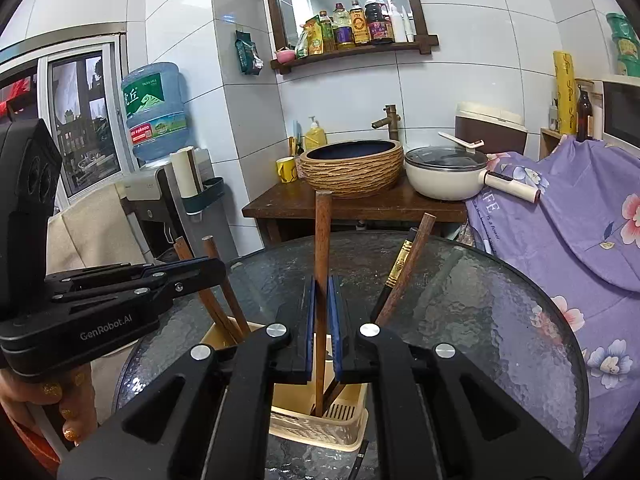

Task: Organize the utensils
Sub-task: 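Lower both chopsticks into the holder and open both grippers, then grasp a brown-handled silver spoon with the left gripper while the right gripper grasps a black chopstick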

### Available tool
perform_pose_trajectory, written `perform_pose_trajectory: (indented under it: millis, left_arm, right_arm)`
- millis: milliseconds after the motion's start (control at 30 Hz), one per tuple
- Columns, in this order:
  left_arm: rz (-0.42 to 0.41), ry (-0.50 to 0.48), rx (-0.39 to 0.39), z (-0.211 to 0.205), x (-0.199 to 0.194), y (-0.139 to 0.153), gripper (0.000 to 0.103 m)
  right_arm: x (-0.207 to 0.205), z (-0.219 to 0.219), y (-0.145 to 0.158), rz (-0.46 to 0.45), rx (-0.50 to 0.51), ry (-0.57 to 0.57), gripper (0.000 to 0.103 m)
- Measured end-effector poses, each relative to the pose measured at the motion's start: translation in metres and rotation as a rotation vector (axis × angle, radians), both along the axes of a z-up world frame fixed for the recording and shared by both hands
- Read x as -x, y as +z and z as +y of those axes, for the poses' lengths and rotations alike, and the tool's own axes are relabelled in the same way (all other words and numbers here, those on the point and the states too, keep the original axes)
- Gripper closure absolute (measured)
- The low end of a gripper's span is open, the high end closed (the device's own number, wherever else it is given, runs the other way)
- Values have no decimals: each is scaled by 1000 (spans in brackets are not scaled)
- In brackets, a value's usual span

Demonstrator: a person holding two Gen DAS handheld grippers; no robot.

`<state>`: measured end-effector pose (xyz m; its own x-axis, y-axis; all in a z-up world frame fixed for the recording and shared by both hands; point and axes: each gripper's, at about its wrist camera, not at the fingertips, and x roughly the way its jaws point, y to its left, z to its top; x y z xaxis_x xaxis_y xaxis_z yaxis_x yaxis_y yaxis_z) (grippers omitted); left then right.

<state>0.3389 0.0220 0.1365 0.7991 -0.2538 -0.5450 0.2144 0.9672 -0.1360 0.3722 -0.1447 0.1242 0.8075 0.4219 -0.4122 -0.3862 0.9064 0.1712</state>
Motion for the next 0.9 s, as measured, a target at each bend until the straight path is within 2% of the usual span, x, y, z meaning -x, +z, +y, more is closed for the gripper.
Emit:
perform_pose_trajectory:
  millis: [100,133,167,200,267,300,367,467,633,733,900]
  left_arm:
    - [-7,-10,-1,-2,4,-1,90]
    - [-16,-10,-6,-3,7,-1,79]
    - [-28,-8,-14,-5,11,-1,62]
    - [-49,-3,-24,-5,18,-2,55]
    - [-80,-4,-45,-6,28,-3,39]
    - [-96,-6,-61,-6,37,-5,36]
    - [-102,-20,-70,-5,48,-11,26]
    - [-67,-69,-57,-2,64,-29,21]
    - [43,-187,-39,-1,89,-77,21]
    - [71,-261,-95,-5,108,-106,21]
    - [43,-391,-177,-10,137,-140,26]
  right_arm:
    - [0,0,-3,4,1,-2,95]
    - [0,0,-4,3,7,-2,95]
    - [1,-1,-4,-3,10,-6,92]
    - [3,-2,-4,-15,15,-12,88]
    - [12,-4,-3,-41,22,-13,55]
    - [17,-7,-3,-52,21,-13,51]
    - [31,-11,-4,-74,40,-21,51]
    - [47,-16,-13,-63,84,-28,51]
    - [66,-28,-48,41,91,9,50]
    - [75,-34,-76,99,111,-2,50]
    - [85,-41,-120,209,148,-17,50]
